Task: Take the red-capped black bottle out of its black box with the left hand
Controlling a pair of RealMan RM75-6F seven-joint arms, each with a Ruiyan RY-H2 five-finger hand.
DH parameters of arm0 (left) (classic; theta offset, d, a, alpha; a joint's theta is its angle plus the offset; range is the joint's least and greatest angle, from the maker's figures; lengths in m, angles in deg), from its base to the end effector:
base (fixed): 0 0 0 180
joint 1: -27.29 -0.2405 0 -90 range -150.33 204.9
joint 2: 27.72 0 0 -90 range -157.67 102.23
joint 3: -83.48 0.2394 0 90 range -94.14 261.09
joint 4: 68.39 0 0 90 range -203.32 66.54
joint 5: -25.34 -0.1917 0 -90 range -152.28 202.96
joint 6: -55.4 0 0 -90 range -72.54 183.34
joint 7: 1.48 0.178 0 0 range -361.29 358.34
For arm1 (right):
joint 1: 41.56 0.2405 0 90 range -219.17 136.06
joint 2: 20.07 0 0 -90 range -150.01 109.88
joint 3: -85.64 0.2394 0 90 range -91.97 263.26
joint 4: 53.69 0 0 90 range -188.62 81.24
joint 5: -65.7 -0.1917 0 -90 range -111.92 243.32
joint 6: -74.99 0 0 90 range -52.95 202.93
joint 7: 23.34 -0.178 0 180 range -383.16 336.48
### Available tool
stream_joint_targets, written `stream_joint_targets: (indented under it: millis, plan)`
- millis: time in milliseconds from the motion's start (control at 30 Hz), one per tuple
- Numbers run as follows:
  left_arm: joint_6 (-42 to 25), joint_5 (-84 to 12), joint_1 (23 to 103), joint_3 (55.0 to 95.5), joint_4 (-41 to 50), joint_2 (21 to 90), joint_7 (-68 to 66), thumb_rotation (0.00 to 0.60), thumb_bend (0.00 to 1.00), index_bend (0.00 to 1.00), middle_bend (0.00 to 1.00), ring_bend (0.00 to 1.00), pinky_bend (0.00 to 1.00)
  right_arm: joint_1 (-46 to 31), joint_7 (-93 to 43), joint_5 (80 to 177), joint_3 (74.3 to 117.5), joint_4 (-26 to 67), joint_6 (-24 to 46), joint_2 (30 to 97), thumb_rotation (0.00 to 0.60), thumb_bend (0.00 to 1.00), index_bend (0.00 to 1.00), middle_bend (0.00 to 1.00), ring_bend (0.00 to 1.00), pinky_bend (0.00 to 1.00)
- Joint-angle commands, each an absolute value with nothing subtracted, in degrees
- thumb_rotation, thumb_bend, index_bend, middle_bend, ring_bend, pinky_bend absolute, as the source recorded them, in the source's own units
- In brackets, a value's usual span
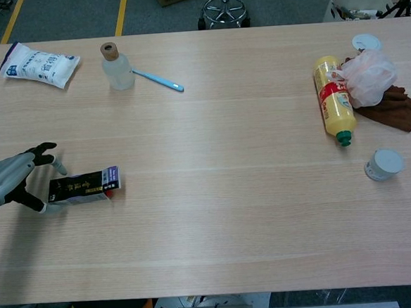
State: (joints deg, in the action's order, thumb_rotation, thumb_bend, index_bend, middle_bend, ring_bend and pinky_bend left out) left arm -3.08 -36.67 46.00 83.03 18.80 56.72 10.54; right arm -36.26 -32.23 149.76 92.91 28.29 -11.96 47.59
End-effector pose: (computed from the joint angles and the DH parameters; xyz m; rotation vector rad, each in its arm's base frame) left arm -0.2879 0.2413 -0.0066 -1.5696 -1.3920 -0.6114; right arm -0.3100 -0.2299 0.1894 1.2672 -0.8543 1.0003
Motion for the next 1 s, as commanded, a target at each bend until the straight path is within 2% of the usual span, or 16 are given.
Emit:
stream_joint_targets:
  millis: [33,200,1000]
  plan:
    - [-3.26,-36.75,45.97,83.01,18.69,56.78,10.62,0.600,0.02,0.36,0.00,0.00,0.07,-36.24,-32.17,149.69,92.93,28.32,-11.89,47.64,0.600,0.08,0.17,0.16,0.09,0.23]
    - [-3.71,-37.00,45.82,82.87,18.48,57.01,10.47,0.600,0.02,0.42,0.00,0.00,0.07,-36.16,-31.98,149.51,92.97,28.46,-11.65,47.69,0.600,0.08,0.17,0.16,0.09,0.23]
    - [-5.03,-38.45,45.25,82.54,18.66,57.13,9.31,0.600,0.02,0.47,0.00,0.00,0.07,-36.00,-32.10,149.22,93.13,28.22,-11.27,48.05,0.600,0.08,0.17,0.16,0.08,0.23]
